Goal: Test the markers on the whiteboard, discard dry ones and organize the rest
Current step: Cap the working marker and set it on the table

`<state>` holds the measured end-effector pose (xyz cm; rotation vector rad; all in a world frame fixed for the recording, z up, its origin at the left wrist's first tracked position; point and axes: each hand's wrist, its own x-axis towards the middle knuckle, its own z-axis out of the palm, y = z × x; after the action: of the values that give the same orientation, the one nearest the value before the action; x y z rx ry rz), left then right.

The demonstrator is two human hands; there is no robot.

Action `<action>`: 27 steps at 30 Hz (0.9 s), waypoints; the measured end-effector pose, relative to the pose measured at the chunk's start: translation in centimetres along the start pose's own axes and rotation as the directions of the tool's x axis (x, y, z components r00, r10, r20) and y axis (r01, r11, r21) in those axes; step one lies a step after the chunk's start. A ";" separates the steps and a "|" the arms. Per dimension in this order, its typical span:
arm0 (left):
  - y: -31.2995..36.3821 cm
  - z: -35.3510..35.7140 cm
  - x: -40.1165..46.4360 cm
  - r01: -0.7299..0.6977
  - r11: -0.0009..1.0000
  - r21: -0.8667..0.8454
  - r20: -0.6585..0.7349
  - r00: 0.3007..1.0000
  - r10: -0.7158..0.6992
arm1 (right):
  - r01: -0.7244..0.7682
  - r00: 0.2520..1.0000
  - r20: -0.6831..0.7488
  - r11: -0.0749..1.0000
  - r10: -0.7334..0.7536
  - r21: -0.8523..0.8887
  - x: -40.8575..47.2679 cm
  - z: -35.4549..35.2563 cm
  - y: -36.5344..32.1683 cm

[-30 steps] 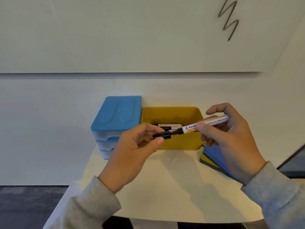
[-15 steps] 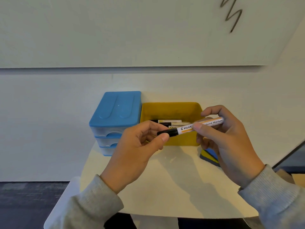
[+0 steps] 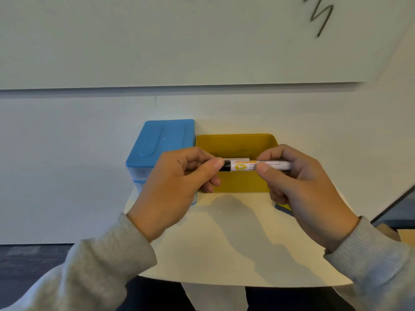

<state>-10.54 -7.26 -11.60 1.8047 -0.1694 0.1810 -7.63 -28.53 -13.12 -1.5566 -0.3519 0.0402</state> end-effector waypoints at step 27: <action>-10.4 2.5 -2.1 0.059 0.937 0.345 0.091 0.991 -0.096 | 0.213 0.964 0.265 0.647 -0.017 -0.732 -0.5 -1.9 9.4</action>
<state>-10.31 -7.19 -22.55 2.1663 -0.1483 0.0593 -5.74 -30.28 -22.41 -2.3801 -0.7264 -0.0297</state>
